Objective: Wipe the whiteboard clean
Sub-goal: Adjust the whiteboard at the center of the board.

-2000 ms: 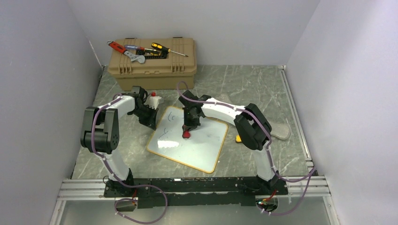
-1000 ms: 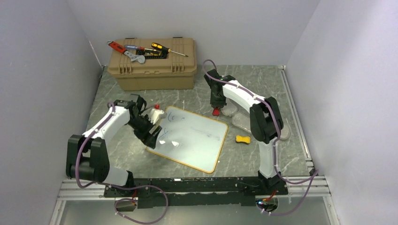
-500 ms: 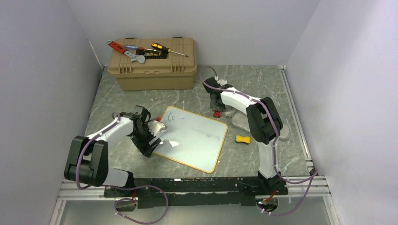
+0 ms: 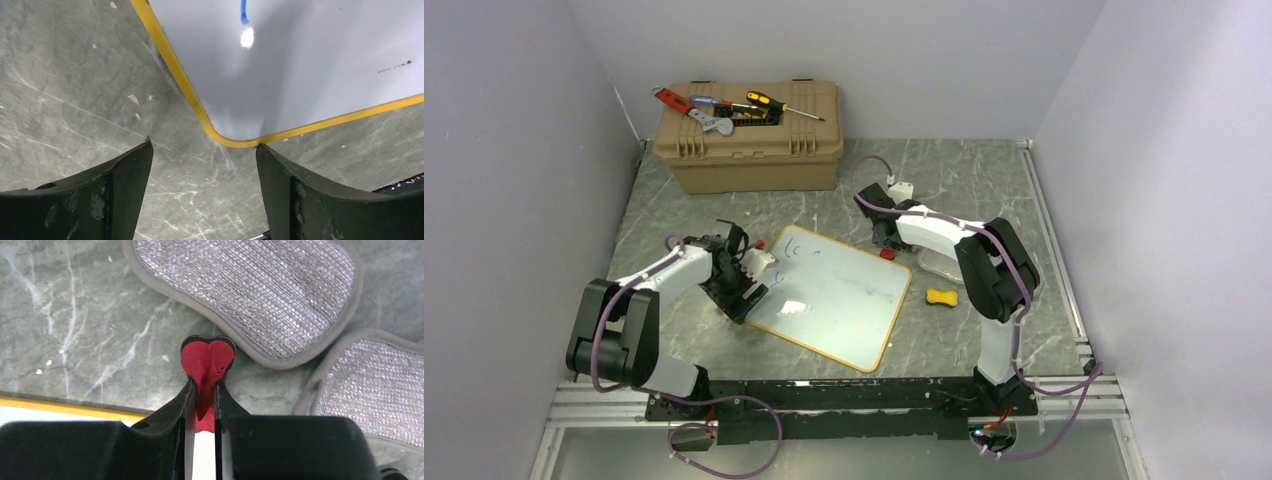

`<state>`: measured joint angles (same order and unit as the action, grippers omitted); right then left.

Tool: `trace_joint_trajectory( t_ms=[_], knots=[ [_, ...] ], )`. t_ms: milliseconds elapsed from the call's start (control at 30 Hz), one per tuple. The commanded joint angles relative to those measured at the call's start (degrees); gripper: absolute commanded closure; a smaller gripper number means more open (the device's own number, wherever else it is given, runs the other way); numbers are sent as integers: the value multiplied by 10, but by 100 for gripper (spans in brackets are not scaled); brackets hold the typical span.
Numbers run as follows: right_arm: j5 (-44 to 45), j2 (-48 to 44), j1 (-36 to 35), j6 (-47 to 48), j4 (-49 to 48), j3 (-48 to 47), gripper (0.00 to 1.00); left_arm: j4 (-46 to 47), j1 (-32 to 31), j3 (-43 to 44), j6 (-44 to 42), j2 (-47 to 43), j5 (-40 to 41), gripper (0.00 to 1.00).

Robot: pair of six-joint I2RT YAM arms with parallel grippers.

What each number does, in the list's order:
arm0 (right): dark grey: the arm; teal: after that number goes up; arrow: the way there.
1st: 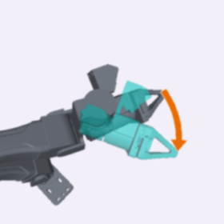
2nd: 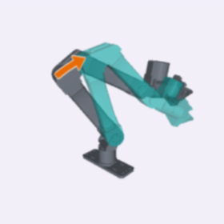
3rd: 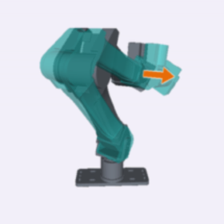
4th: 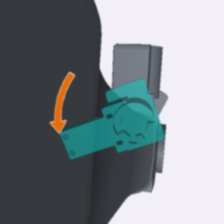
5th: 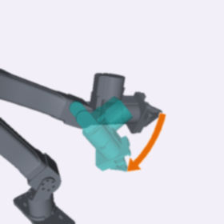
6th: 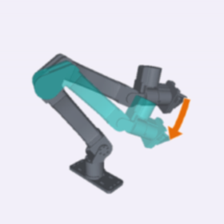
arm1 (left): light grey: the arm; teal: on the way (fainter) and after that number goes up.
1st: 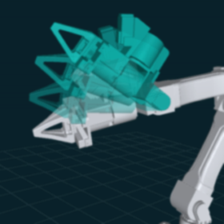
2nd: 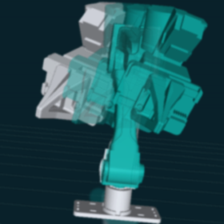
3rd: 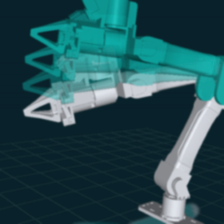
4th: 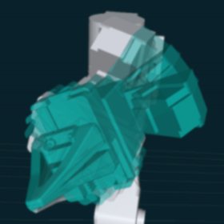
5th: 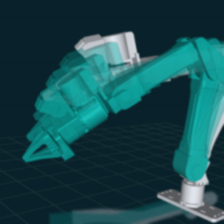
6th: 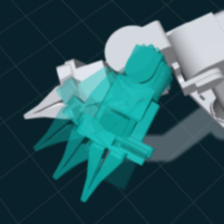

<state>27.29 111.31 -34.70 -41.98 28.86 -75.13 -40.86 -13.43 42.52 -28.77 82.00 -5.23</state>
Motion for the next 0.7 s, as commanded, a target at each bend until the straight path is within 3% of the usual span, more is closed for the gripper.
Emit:
trace_joint_trajectory(
  t_ms=[0, 667],
  knots=[
    [-11, -34, -21, -41, 36, 34, 100, 108, 0, 16, 26, 52, 23, 19],
    [-27, -120, -72, -101, 98, 132, 100, 200, -30, 146, 57, 229, 14, 25]
  ],
)
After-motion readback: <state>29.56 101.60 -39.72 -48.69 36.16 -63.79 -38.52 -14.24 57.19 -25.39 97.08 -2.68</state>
